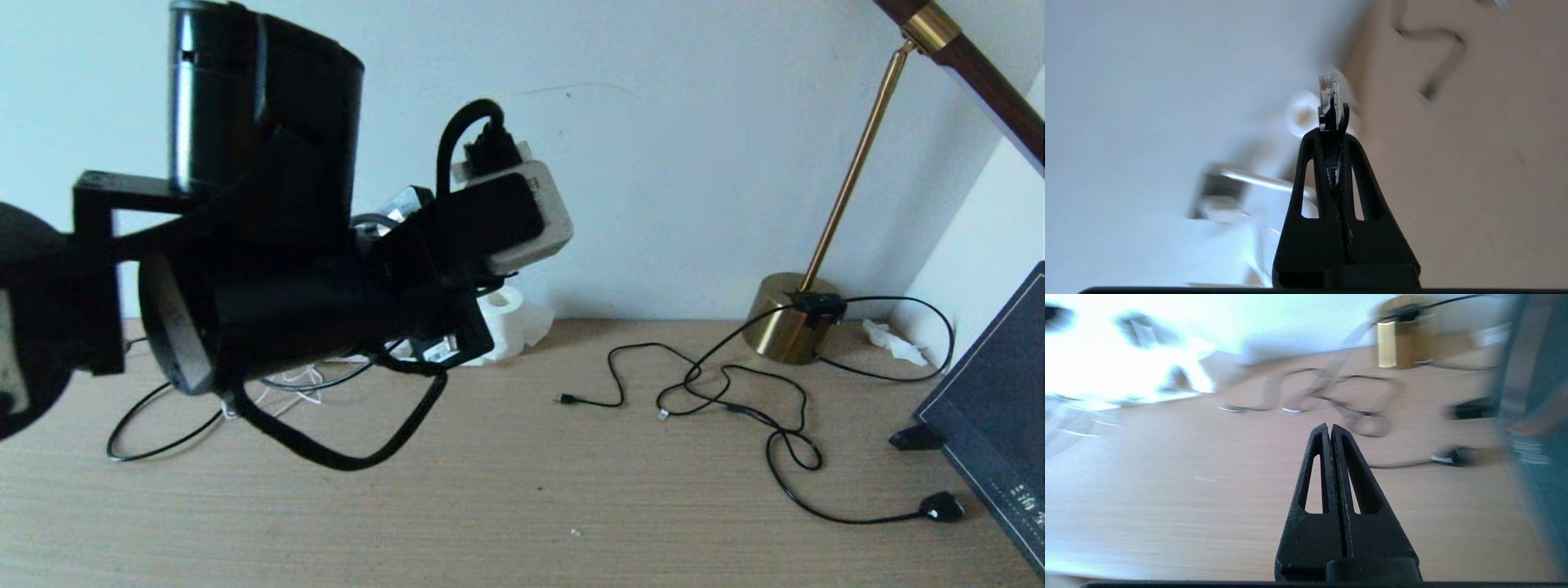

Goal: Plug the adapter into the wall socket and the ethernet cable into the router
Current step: Hand it to the other hand

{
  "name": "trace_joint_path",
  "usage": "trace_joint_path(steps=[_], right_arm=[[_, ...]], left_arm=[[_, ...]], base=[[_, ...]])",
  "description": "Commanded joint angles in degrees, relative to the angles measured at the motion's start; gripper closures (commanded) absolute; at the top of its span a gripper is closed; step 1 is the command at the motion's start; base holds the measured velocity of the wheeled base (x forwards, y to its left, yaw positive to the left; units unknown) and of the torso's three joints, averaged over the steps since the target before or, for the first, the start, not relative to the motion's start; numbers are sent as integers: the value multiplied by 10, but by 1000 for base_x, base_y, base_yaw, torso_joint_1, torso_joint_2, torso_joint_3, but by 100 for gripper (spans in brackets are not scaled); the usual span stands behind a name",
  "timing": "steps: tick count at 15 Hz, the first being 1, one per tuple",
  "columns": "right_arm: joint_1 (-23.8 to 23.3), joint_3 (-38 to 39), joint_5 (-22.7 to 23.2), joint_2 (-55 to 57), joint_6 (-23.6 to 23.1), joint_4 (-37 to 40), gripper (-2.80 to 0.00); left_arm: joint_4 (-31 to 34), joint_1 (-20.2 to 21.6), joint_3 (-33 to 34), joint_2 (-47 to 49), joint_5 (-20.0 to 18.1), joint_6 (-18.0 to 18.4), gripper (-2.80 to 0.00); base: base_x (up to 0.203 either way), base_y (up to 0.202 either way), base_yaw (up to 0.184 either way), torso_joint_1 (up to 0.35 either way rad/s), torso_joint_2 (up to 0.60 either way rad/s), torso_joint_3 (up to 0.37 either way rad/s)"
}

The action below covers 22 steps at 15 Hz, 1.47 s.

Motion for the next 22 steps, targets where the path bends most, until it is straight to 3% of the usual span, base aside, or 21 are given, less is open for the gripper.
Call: trace_joint_path(steps=[1,3,7,9,10,12,13,15,17,18,22], right_arm=[[0,-48,45,136,29,0,0],[1,-87,117,216,58,-2,0],[2,-129,244,310,107,-3,0],[5,-126,324,329,105,-4,0],[6,-122,358,335,80,-3,0],[8,-111,378,341,19,-3,0],[18,-111,379,347,11,-3,0],[33,-111,380,356,11,-3,0],[43,-113,379,367,8,-4,0],[45,-113,380,368,7,-4,-280],[69,-104,380,370,6,-23,-280]], left_arm=[[-47,-32,19,-2,19,11,0],[-73,-64,49,-8,23,17,0],[-128,-77,59,6,19,17,0],[-130,-92,65,4,-25,12,0],[-127,-93,66,4,-62,8,0],[-119,-93,66,16,-157,2,0],[-116,-93,67,32,-186,-4,0],[-117,-96,66,51,-213,-9,0],[-121,-103,60,65,-214,-10,0],[-122,-106,56,75,-214,-10,0],[-138,-133,20,128,-210,-15,0]], base=[[0,0,0,0,0,0],[0,0,0,0,0,0],[0,0,0,0,0,0],[0,0,0,0,0,0],[0,0,0,0,0,0],[0,0,0,0,0,0],[0,0,0,0,0,0],[0,0,0,0,0,0],[0,0,0,0,0,0],[0,0,0,0,0,0],[0,0,0,0,0,0]])
